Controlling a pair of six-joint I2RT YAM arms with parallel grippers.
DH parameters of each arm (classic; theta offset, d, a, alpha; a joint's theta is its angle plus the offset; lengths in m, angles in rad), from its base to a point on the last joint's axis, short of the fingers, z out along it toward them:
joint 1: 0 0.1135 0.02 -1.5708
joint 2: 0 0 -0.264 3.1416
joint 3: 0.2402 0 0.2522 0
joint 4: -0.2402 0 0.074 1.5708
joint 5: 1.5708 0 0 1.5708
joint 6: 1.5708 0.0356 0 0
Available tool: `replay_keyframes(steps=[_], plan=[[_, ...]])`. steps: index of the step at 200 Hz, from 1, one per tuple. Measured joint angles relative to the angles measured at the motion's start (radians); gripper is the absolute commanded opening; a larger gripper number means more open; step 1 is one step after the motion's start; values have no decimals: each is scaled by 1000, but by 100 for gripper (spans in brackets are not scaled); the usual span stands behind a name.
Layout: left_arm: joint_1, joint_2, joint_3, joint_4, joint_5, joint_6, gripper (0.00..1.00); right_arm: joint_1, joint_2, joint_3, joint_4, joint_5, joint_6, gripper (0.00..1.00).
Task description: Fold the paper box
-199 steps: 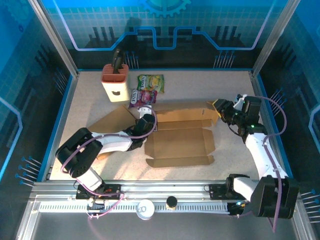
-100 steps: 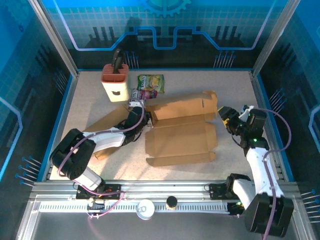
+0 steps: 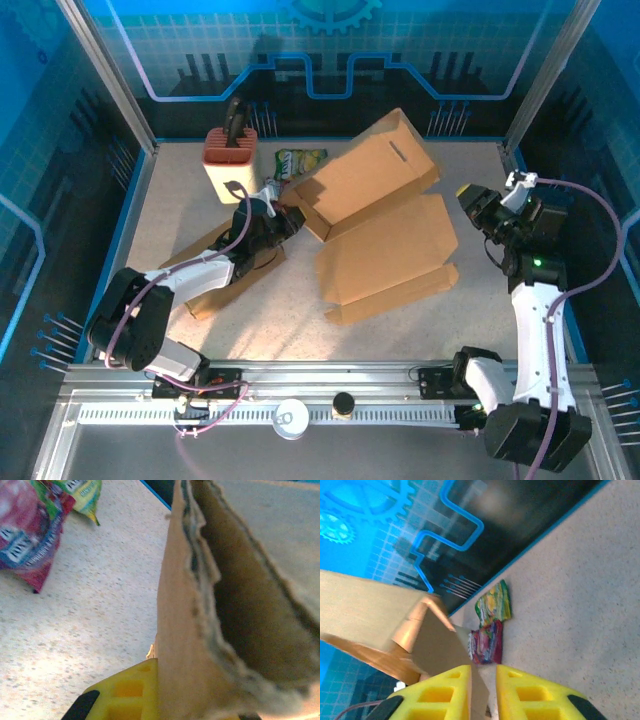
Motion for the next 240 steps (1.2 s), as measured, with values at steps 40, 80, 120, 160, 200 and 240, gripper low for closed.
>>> replay_keyframes(steps=[40, 80, 120, 160, 200, 240], plan=[[0, 0, 0, 37, 48, -64, 0, -1, 74, 24, 17, -111, 11, 46], [0, 1, 0, 60, 66, -92, 0, 25, 126, 61, 51, -179, 25, 36], [0, 20, 0, 75, 69, -108, 0, 58, 92, 63, 58, -196, 37, 38], [5, 36, 0, 74, 73, -109, 0, 56, 33, 63, 66, -206, 56, 42], [10, 42, 6, 75, 77, -113, 0, 57, 57, 63, 92, -228, 79, 46], [10, 42, 6, 74, 84, -113, 0, 90, 156, 89, 110, -230, 81, 51]])
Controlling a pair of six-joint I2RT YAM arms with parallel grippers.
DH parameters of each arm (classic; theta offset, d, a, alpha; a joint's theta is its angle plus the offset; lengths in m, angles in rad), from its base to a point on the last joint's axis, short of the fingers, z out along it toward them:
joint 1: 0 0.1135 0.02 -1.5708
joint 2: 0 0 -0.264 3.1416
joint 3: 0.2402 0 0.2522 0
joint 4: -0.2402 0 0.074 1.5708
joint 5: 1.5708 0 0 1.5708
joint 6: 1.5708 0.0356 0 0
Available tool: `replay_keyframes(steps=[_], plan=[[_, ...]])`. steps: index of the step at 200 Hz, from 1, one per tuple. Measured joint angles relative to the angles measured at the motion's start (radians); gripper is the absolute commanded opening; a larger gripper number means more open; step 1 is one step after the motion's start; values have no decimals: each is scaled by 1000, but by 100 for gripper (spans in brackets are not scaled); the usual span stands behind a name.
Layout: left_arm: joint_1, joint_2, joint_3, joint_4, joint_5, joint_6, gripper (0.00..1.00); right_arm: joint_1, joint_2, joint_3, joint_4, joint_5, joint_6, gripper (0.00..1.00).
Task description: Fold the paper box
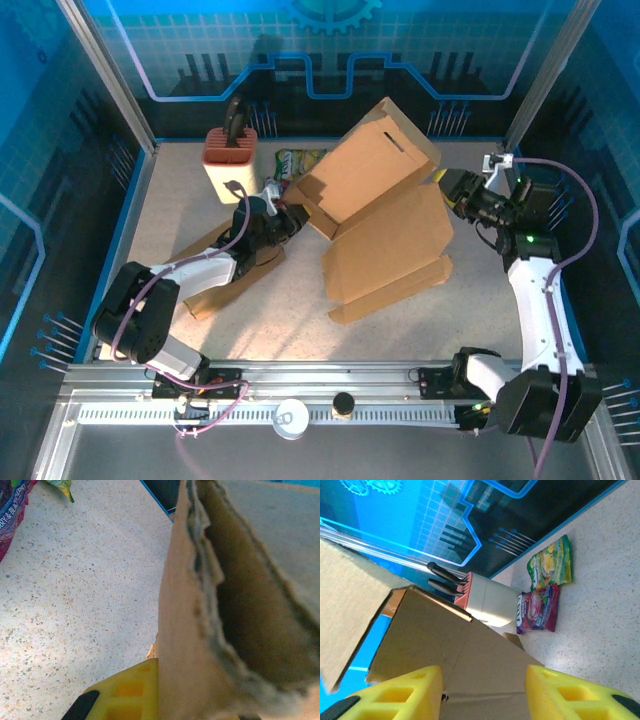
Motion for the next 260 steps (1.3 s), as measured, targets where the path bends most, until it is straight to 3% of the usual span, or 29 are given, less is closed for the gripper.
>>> replay_keyframes(steps=[69, 115, 143, 164, 194, 227, 260], plan=[[1, 5, 8, 4, 8, -3, 0, 85, 22, 55, 8, 12, -23, 67], [2, 6, 9, 3, 14, -4, 0, 123, 59, 62, 1, 24, -47, 72], [13, 11, 9, 6, 21, -24, 0, 131, 74, 93, -39, 37, -85, 71], [31, 17, 11, 6, 44, -38, 0, 122, 65, 114, -87, 37, -124, 63], [67, 21, 33, -11, 75, -47, 0, 61, 15, 157, -146, 27, -171, 60], [90, 21, 70, -53, 101, -34, 0, -4, -50, 198, -134, -18, -177, 57], [99, 21, 89, -108, 142, 7, 0, -24, -20, 265, -83, -50, -168, 58]])
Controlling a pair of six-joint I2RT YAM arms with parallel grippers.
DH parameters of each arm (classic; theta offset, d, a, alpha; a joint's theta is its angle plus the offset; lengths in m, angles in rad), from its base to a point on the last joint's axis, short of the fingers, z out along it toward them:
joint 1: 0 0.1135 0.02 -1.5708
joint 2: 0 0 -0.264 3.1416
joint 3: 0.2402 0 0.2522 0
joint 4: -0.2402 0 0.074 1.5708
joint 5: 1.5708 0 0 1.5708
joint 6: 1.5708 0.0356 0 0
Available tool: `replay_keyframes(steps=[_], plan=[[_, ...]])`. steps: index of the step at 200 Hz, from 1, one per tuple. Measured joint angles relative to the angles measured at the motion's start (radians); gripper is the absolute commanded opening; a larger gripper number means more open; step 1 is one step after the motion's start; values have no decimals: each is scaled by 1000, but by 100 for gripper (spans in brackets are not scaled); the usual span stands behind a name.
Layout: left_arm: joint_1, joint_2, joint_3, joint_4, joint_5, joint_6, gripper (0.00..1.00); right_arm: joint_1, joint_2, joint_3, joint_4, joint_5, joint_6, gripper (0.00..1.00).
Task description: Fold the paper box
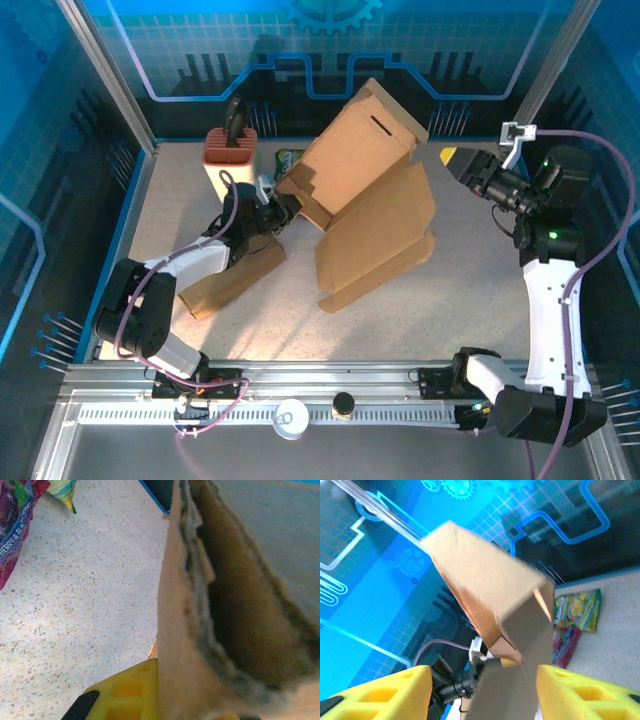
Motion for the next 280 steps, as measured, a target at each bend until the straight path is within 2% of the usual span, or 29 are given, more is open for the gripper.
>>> replay_keyframes(steps=[61, 101, 133, 187, 239, 280], plan=[[24, 26, 27, -71, 83, 55, 0, 0, 223, 140, 53, -82, -53, 67], [24, 68, 74, -104, 127, 81, 0, 86, 319, 282, -54, -108, -199, 58], [24, 81, 96, -126, 143, 103, 0, 124, 373, 370, -135, -107, -296, 57], [26, 117, 155, -153, 155, 129, 0, 156, 428, 397, -262, -61, -413, 55], [26, 131, 172, -175, 160, 134, 0, 175, 447, 424, -311, -29, -468, 51], [28, 134, 176, -201, 160, 152, 0, 232, 448, 456, -387, 62, -537, 51]])
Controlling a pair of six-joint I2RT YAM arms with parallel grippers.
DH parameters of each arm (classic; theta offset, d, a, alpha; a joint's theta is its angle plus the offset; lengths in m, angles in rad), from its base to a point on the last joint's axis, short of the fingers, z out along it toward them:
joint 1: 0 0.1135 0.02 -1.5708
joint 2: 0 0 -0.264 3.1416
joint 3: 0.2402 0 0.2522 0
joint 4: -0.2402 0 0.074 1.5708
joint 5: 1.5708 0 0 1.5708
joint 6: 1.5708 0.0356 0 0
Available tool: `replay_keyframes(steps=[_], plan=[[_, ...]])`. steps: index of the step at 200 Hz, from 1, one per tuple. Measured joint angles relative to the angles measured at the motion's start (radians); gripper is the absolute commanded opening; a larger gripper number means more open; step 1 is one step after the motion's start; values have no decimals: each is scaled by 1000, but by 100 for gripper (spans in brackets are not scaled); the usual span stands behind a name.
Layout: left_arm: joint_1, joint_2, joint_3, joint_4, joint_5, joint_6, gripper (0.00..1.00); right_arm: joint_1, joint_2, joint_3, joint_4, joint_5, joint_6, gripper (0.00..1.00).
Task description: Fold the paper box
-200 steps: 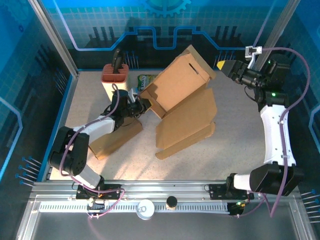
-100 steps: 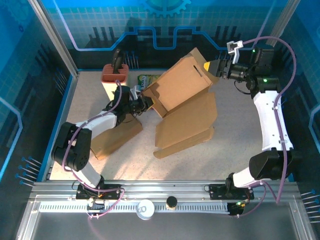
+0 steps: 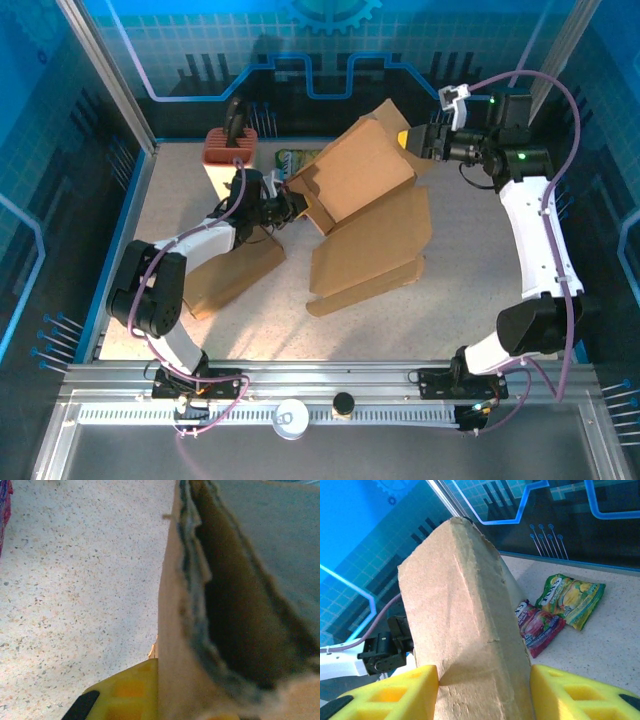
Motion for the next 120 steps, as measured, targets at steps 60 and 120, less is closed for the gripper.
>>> replay_keyframes(steps=[60, 120], plan=[[0, 0, 24, -44, 0, 26, 0, 85, -2, 40, -112, 201, -106, 51], [0, 0, 31, -69, -2, 34, 0, 188, -15, 45, -172, 455, -182, 53]])
